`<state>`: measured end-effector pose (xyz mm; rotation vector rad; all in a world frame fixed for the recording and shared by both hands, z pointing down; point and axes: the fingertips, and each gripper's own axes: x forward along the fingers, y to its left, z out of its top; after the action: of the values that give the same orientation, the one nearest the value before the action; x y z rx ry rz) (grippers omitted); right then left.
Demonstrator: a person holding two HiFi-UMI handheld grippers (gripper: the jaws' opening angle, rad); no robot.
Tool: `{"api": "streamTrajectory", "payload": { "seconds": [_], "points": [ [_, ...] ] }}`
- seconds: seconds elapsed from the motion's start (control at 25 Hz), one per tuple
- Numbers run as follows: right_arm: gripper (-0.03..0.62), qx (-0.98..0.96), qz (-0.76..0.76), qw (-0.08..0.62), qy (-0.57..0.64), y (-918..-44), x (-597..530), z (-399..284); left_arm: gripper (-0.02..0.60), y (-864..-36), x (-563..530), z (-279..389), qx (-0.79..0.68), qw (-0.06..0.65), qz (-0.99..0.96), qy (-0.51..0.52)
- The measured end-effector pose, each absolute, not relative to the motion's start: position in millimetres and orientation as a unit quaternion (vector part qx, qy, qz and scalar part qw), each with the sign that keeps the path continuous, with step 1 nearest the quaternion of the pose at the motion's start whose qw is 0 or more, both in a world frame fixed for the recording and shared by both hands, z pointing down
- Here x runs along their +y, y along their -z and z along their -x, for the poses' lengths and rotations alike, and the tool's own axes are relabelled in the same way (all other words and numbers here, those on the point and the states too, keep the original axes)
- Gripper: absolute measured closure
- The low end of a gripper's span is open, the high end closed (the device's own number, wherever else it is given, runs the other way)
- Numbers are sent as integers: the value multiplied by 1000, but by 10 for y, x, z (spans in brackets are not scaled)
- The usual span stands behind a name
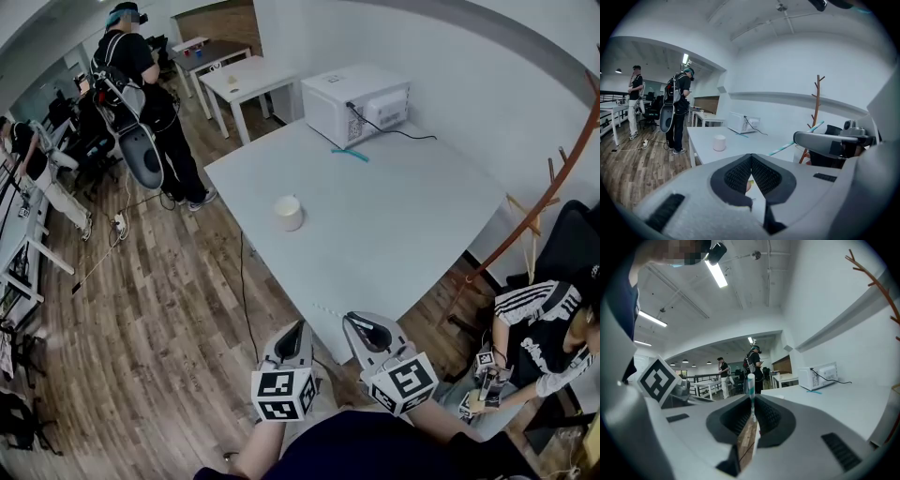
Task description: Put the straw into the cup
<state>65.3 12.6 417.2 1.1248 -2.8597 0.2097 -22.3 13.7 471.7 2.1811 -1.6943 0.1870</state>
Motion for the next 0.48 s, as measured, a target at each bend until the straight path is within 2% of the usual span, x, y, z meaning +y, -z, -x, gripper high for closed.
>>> {"api": "streamTrajectory", "payload": {
  "seconds": [0.48],
  "points": [
    [553,-929,-361,35,-69,-4143,-587,-164,565,-4741,-549,709,-609,199,-766,-60]
  ]
}}
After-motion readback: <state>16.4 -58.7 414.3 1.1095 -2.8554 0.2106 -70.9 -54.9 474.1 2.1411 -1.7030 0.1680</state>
